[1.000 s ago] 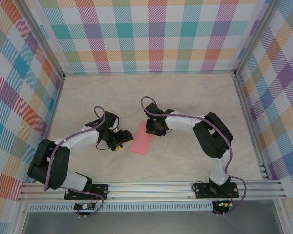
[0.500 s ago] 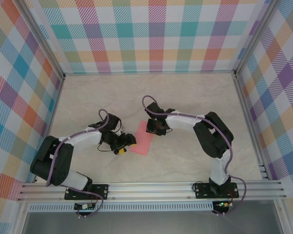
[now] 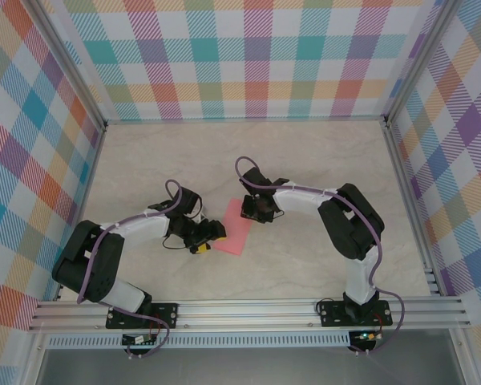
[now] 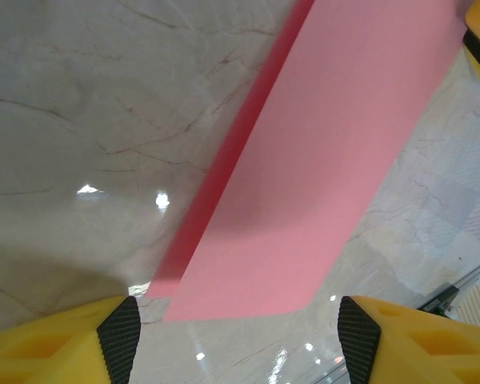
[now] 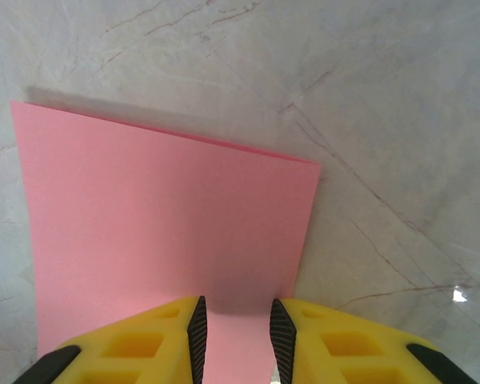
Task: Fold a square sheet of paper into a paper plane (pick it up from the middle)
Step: Fold the triangle a second time at the center of the table.
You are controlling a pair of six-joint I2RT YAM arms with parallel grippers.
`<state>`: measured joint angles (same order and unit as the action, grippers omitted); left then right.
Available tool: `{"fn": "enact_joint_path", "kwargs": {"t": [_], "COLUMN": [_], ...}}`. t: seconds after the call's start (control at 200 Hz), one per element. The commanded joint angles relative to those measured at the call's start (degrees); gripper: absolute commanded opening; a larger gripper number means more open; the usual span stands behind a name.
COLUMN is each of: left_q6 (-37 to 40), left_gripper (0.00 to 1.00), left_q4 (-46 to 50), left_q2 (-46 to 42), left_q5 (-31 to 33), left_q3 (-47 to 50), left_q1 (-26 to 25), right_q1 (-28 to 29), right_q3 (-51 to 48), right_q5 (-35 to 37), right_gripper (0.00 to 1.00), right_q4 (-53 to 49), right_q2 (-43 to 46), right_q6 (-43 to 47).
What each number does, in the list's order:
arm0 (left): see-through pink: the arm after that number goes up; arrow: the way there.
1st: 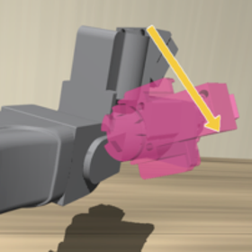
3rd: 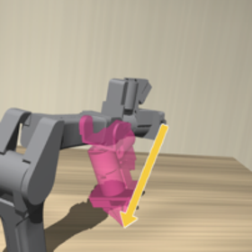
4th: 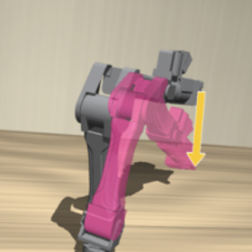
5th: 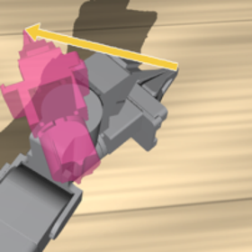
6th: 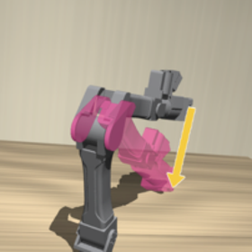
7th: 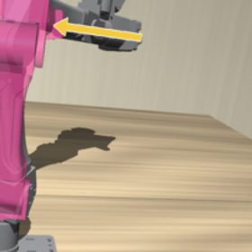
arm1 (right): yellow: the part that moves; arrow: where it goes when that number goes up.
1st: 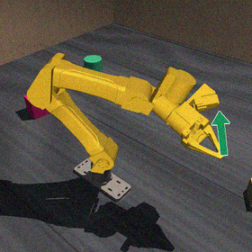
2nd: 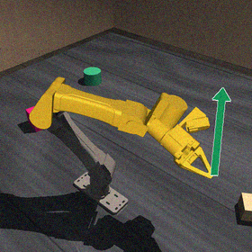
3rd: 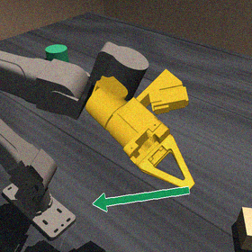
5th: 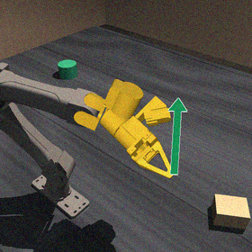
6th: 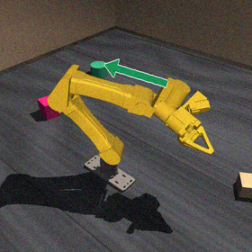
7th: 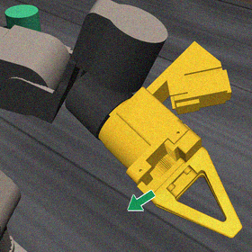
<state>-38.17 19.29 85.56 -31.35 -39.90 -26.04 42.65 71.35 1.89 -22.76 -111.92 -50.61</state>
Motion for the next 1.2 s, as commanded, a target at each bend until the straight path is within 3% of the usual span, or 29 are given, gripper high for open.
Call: {"fn": "enact_joint_path", "kwargs": {"t": [0.0, 0.5, 0.75, 1.195], "left_q6": [-0.5, -0.9, 0.0, 2.7], "left_gripper": [0.67, 0.54, 0.55, 0.54], "left_q4": [-0.8, -2.9, -5.4, -8.6], "left_q2": [0.4, -1.5, -4.8, 3.8], "left_q5": [-1.6, -2.4, -2.6, 0.9], "left_q3": [-0.4, -0.4, -0.3, -4.5], "left_q1": [-0.7, -1.0, -1.0, -0.9], "right_q1": [-0.3, -0.4, -0.4, -0.4], "right_q3": [-2.9, -3.4, -3.5, -3.8], "right_q5": [-0.6, -0.9, -1.4, -1.7], "right_gripper": [0.31, 0.30, 0.30, 0.30], "right_q4": [0.6, 0.9, 1.1, 0.9], "right_q2": [-3.3, -3.2, -3.6, -3.3], "right_q6": [-0.7, -1.0, -1.0, -0.7]}}
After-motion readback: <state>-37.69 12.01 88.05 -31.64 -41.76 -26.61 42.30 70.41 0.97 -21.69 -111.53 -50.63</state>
